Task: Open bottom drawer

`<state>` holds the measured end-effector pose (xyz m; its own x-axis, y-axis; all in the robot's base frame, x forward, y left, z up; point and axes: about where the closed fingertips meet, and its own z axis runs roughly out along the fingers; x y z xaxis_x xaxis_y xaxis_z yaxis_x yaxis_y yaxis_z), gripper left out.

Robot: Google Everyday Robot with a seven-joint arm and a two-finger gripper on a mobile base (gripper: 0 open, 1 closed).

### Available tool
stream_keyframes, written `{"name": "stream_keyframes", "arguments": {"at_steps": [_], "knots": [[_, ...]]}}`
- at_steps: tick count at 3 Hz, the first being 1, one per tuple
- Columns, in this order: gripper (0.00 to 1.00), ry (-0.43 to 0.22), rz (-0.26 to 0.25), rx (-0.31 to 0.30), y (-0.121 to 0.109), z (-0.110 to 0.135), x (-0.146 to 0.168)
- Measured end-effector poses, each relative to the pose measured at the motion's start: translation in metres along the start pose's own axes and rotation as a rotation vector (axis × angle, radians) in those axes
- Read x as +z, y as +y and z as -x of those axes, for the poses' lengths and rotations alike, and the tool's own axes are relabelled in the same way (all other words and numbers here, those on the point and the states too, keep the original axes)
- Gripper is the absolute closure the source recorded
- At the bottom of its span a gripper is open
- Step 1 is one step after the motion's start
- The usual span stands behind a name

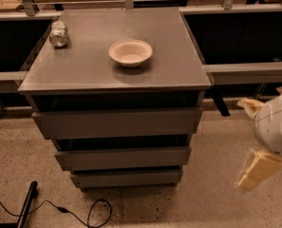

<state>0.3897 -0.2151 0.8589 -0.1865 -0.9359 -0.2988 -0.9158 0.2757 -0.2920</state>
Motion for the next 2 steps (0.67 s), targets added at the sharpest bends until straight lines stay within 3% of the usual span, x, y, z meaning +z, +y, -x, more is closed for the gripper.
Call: {"name": "stream_keyframes", "arguments": {"at_steps": [1, 2], "knots": [[0.00, 0.006, -0.010, 0.020, 0.0124, -0.0146, 0.0256], [0.00, -0.022, 0.022, -0.007, 0.0087, -0.0092, 0.0318]]}}
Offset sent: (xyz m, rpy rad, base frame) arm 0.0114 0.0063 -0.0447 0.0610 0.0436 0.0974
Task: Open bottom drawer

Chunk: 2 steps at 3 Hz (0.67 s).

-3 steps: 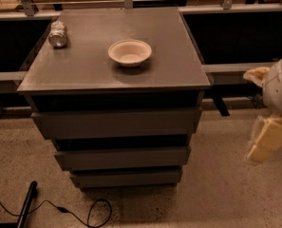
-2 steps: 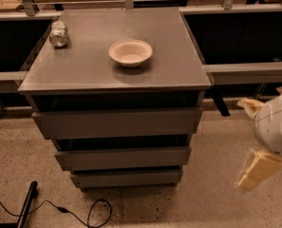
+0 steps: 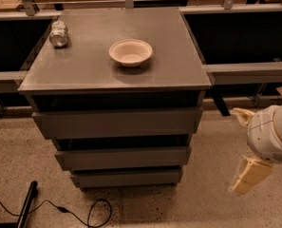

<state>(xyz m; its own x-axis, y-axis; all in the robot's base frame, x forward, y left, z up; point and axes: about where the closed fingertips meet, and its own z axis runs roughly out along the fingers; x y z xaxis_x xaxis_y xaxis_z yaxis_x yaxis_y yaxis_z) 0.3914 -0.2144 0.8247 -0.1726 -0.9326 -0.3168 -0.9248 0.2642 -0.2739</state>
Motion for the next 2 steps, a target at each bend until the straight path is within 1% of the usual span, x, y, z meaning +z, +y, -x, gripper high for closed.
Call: {"name": "stream_keyframes", "arguments": {"at_steps": [1, 2], "knots": [[0.00, -0.101, 0.057, -0.046, 0.006, 0.006, 0.049], [0.00, -0.251, 0.058, -0.045, 0.027, 0.008, 0.113]]}}
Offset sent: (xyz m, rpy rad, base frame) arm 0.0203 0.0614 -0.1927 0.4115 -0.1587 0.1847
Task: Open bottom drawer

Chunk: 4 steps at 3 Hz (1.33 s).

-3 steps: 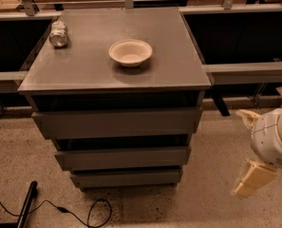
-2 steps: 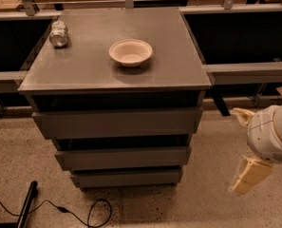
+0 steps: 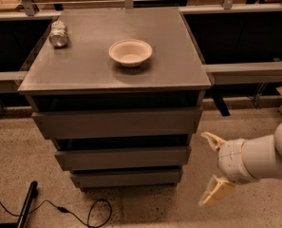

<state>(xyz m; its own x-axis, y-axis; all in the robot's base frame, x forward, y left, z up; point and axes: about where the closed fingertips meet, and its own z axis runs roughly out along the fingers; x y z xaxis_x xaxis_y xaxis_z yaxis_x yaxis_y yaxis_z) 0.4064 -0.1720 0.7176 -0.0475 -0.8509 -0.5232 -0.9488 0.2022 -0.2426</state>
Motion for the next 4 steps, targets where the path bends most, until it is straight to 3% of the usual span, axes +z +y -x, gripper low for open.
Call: {"name": "stream_keyframes", "arguments": {"at_steps": [1, 2, 3, 4], "knots": [[0.00, -0.129, -0.046, 0.020, 0.015, -0.019, 0.040], [0.00, -0.148, -0.053, -0.032, 0.020, -0.028, 0.047], [0.00, -0.148, -0.053, -0.032, 0.020, -0.028, 0.047], [0.00, -0.181, 0.036, -0.058, 0.031, -0.028, 0.097]]}}
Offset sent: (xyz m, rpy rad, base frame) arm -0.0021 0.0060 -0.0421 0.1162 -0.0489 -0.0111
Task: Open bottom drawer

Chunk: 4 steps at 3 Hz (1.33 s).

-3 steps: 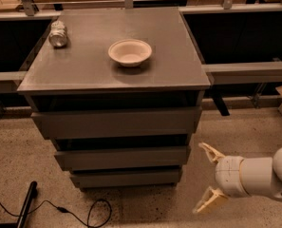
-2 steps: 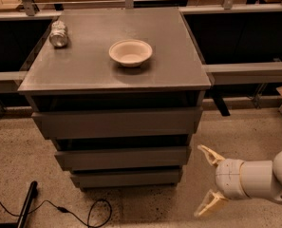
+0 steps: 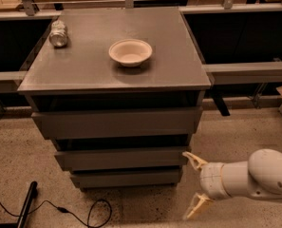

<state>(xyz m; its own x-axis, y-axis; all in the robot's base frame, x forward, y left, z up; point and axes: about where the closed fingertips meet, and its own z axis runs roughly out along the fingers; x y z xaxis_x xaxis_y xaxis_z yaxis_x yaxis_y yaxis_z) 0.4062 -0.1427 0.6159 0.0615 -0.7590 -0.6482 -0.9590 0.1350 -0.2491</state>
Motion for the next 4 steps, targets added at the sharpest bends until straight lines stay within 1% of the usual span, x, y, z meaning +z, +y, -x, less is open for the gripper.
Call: {"name": "stream_keyframes", "arguments": {"at_steps": [1, 2, 3, 4], "knots": [[0.00, -0.039, 0.100, -0.033, 0.032, -0.026, 0.079], [0.00, -0.069, 0.153, 0.002, 0.067, -0.065, 0.146], [0.00, -0.069, 0.153, 0.002, 0.067, -0.065, 0.146], [0.00, -0.091, 0.143, 0.003, 0.060, -0.071, 0.164]]}}
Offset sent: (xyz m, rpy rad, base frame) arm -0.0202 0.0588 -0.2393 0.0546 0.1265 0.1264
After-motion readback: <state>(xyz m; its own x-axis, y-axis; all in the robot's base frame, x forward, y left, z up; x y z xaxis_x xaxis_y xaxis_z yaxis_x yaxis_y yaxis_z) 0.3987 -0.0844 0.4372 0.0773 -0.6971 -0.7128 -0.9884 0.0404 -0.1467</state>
